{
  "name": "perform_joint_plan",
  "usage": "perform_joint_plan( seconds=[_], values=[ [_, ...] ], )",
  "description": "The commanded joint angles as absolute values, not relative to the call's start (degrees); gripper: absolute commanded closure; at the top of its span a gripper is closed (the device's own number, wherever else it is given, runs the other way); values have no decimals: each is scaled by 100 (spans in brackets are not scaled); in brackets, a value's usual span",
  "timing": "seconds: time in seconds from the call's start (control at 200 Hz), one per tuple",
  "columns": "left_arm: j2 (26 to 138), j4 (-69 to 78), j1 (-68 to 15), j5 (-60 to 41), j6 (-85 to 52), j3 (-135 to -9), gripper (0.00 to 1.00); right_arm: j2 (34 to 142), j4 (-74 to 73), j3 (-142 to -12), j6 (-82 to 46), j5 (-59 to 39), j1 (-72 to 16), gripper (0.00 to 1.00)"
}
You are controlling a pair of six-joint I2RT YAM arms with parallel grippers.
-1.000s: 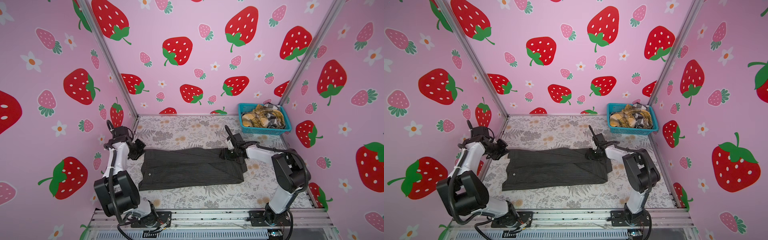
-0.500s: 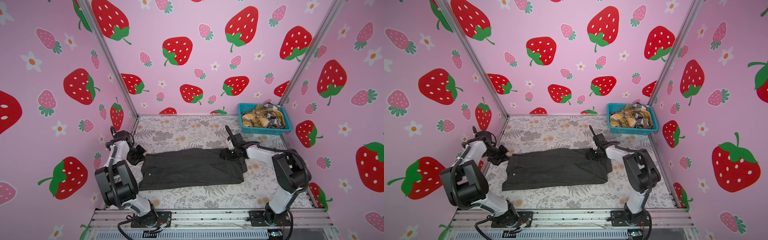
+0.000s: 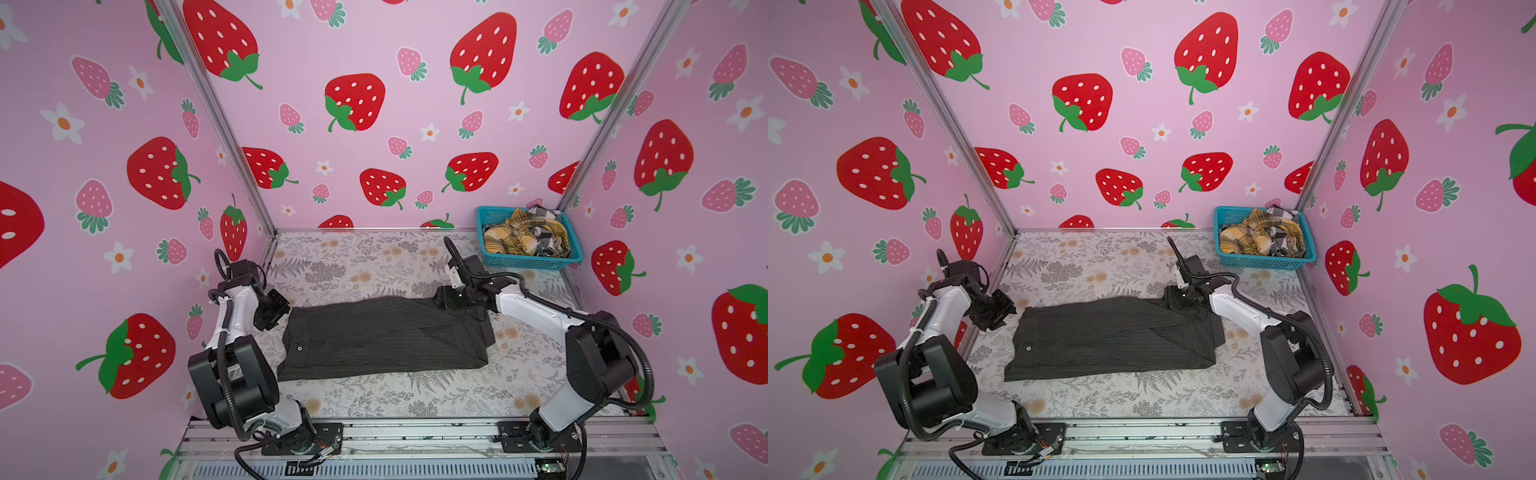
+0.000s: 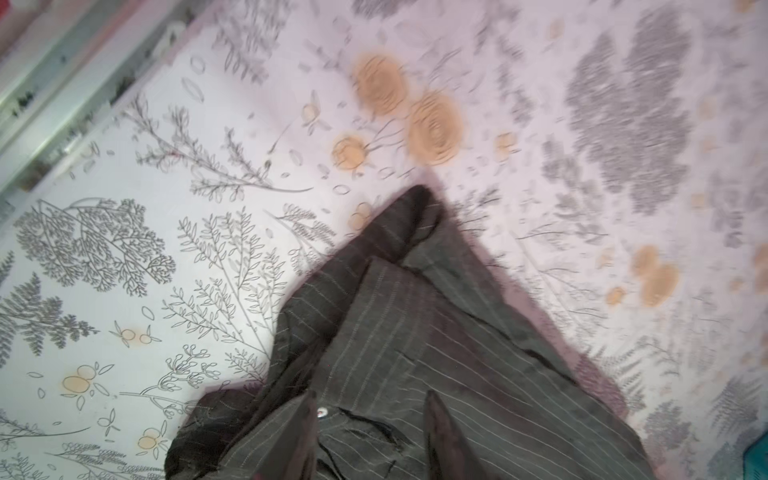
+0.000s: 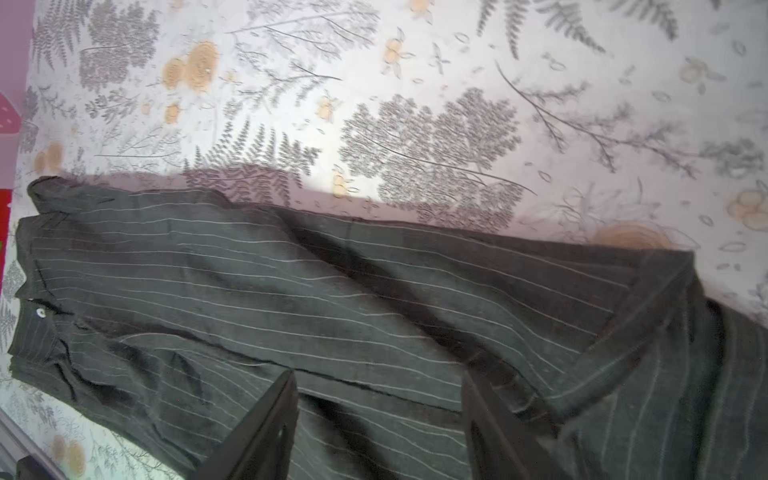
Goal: Fold and stack the long sleeve shirts
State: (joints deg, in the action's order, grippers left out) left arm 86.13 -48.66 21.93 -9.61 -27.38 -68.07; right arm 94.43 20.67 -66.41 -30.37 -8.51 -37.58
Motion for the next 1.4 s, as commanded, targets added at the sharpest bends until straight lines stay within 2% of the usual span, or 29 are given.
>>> perform_joint_plan(
  seconds=[0.0,0.13,0.255,0.265,0.295,0.45,0.6,0.625,0.75,0.85,0.95,1.04,1.08,1.125,1.14,1.19,1.306,1.396],
  values=[
    [8945,-4817,1688,-1263,-2901,-7016,66,9400,2745,-6619,-3210,-324,-4048,37],
    [9667,-4563,1198,-1771,-2947,-6977,87,8716,2791,-5979,-3564,-319,-4487,37],
    [10047,-3994,1022,-2250,-3277,-6539,93,8415,2892,-5415,-4052,-323,-5084,37],
    [10077,-3941,1027,-2294,-3328,-6497,97,8416,2881,-5375,-4107,-331,-5127,38],
    [10151,-3810,1073,-2419,-3441,-6372,100,8432,2813,-5256,-4244,-441,-5253,39],
    [10225,-3615,1126,-2385,-3546,-6139,100,9015,2363,-4914,-4744,-841,-5498,46],
    [10061,-3683,1148,-2200,-3433,-6094,100,9937,1971,-5072,-4770,-1084,-4889,48],
    [10041,-3697,1156,-2173,-3421,-6063,100,10109,1952,-5181,-4728,-1085,-4736,51],
    [9871,-3637,1195,-2057,-3453,-5732,100,11222,2194,-6627,-4288,-702,-3965,52],
    [9635,-3487,1103,-2046,-3507,-5283,100,12334,2856,-8577,-3919,-429,-3463,54],
    [9363,-3391,786,-2033,-3541,-4812,100,13196,3752,-10701,-3478,-315,-3239,53],
    [9001,-3127,45,-2301,-3825,-4342,100,13209,4293,-11682,-3136,-225,-3223,49],
    [8854,-3091,-420,-2420,-3957,-4269,100,12902,4279,-11565,-3042,-202,-3248,42],
    [8622,-3018,-884,-2571,-4142,-4200,96,12480,4182,-11187,-2953,-186,-3320,39],
    [8528,-2982,-1017,-2623,-4208,-4179,90,12288,4149,-11022,-2927,-162,-3355,38],
    [8114,-2931,-1330,-2693,-4363,-4161,81,11737,4020,-10429,-2883,-81,-3522,35],
    [7248,-3498,-1463,-2338,-4257,-4593,57,10776,3665,-9076,-3021,-205,-4050,33],
    [7096,-4018,-1429,-1822,-3940,-5094,50,10492,3259,-8374,-3247,-503,-4567,34]
  ],
)
